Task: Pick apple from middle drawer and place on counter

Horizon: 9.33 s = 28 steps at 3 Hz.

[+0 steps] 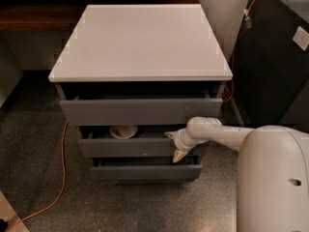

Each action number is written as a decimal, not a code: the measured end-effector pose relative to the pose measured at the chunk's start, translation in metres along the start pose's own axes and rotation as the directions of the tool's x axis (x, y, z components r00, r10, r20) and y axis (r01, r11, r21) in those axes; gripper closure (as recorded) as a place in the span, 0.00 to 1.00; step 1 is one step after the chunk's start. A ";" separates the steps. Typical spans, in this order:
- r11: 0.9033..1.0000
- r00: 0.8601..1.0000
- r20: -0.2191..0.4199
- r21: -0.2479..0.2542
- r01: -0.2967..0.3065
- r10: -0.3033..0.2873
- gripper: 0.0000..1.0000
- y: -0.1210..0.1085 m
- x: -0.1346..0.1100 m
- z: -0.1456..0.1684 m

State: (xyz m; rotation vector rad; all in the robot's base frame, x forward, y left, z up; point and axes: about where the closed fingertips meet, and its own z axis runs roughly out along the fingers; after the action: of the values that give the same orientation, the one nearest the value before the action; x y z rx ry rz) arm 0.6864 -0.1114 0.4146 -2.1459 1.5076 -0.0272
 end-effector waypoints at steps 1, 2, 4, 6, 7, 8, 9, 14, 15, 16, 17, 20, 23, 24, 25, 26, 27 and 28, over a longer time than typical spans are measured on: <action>1.000 1.000 -0.006 -0.003 -0.012 0.012 0.46 0.003 0.004 0.006; 0.999 0.999 -0.028 0.020 -0.046 0.046 0.68 0.014 0.003 -0.002; 0.995 0.995 -0.050 0.051 -0.086 0.089 1.00 0.036 -0.009 -0.011; 0.985 0.983 -0.075 0.070 -0.160 0.165 1.00 0.077 -0.027 -0.016; 0.979 0.976 -0.082 0.067 -0.194 0.199 1.00 0.092 -0.036 -0.025; 0.979 0.977 -0.079 0.065 -0.194 0.198 1.00 0.093 -0.036 -0.025; 0.982 0.981 -0.046 0.041 -0.185 0.187 1.00 0.106 -0.033 -0.030; 0.982 0.981 -0.046 0.041 -0.185 0.187 0.98 0.104 -0.035 -0.032; 0.982 0.981 -0.046 0.041 -0.185 0.187 0.75 0.104 -0.035 -0.032; 0.982 0.981 -0.046 0.041 -0.185 0.186 0.51 0.105 -0.035 -0.032; 0.982 0.981 -0.046 0.041 -0.184 0.186 0.30 0.105 -0.035 -0.032; 0.994 0.995 -0.077 -0.081 -0.073 0.067 0.53 0.165 -0.015 -0.042; 0.994 0.995 -0.077 -0.082 -0.073 0.067 1.00 0.160 -0.019 -0.051; 0.994 0.995 -0.077 -0.082 -0.074 0.067 1.00 0.160 -0.019 -0.051; 0.994 0.995 -0.077 -0.082 -0.074 0.067 1.00 0.160 -0.019 -0.051; 0.994 0.995 -0.077 -0.082 -0.074 0.067 0.82 0.160 -0.019 -0.052; 0.994 0.995 -0.077 -0.082 -0.074 0.067 0.59 0.160 -0.020 -0.052; 0.994 0.995 -0.076 -0.082 -0.074 0.067 0.37 0.160 -0.020 -0.052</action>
Offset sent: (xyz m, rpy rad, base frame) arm -0.0382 -0.0145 -0.0024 -0.0041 -0.0136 -0.1233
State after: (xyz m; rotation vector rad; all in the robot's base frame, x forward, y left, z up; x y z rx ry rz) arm 0.5238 -0.1548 0.3988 -2.1772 1.6530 -0.0186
